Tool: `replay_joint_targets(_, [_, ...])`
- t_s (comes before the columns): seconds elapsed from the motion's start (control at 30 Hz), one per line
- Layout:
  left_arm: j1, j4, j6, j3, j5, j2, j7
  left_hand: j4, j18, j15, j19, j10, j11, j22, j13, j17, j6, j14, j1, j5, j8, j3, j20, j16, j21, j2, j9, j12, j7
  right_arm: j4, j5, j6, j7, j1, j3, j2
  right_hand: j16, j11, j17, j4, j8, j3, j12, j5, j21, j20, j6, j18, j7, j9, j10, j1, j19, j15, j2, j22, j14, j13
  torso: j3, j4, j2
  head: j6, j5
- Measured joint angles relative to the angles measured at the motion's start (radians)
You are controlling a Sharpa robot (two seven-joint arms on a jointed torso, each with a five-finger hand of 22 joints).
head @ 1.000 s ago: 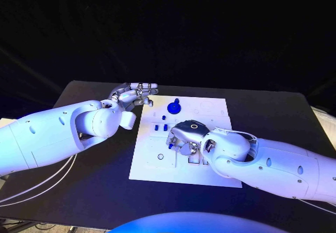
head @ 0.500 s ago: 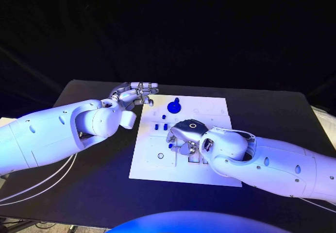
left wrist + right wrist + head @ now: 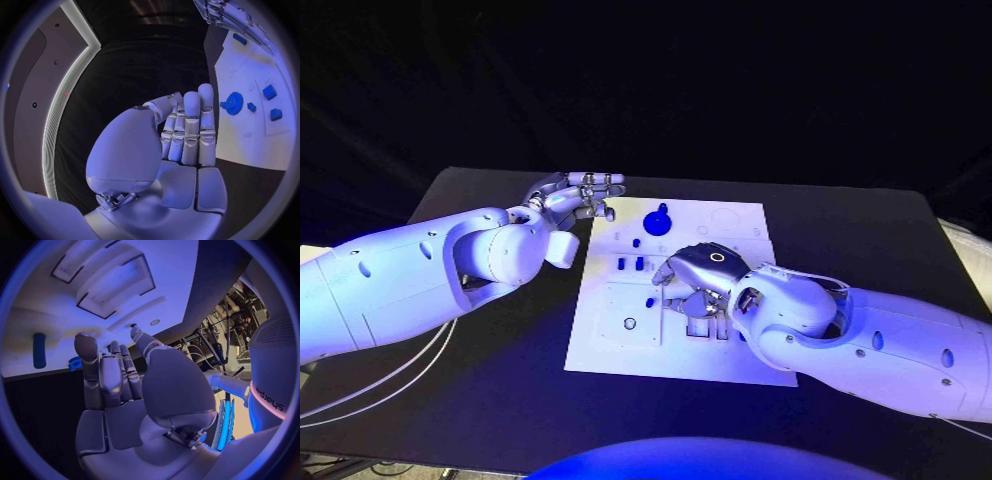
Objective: Assemble the parts on the task board
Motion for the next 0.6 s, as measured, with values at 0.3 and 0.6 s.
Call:
replay_joint_targets(0.3, [0.000,0.000,0.003,0.000,-0.003,-0.001,-0.003,0.000,0.000,0.000,0.000,0.000,0.000,0.001,0.000,0.000,0.000,0.000,0.000,0.000,0.000,0.000,0.000,0.000,0.000,0.000,0.000,0.000,0.000,0.065,0.053,-0.024,0.001,0.064,0.013,-0.132,-0.002,-0.005,-0.013,-0.001,0.000,-0.025,0.009,0.015,0.003,-0.004,0.010,0.000,-0.007,0.000,0.002,0.011,0.003,0.000,0.000,-0.008,0.000,-0.003,-0.0005,-0.0015,0.000,0.011,-0.012])
replay_joint_targets(0.6, [0.000,0.002,0.006,0.000,-0.004,-0.001,-0.004,-0.003,0.000,0.000,0.000,0.000,0.000,0.001,-0.001,0.000,0.000,0.000,0.000,0.000,0.000,0.003,0.000,0.000,0.000,0.000,0.000,0.000,0.000,0.024,0.068,0.028,-0.016,0.095,0.015,-0.179,-0.027,0.000,-0.049,0.003,0.000,-0.088,0.004,0.035,-0.027,-0.003,-0.006,0.000,-0.023,-0.002,-0.068,0.018,-0.004,0.000,-0.013,-0.044,0.000,-0.006,-0.0006,-0.0020,-0.001,0.020,-0.023])
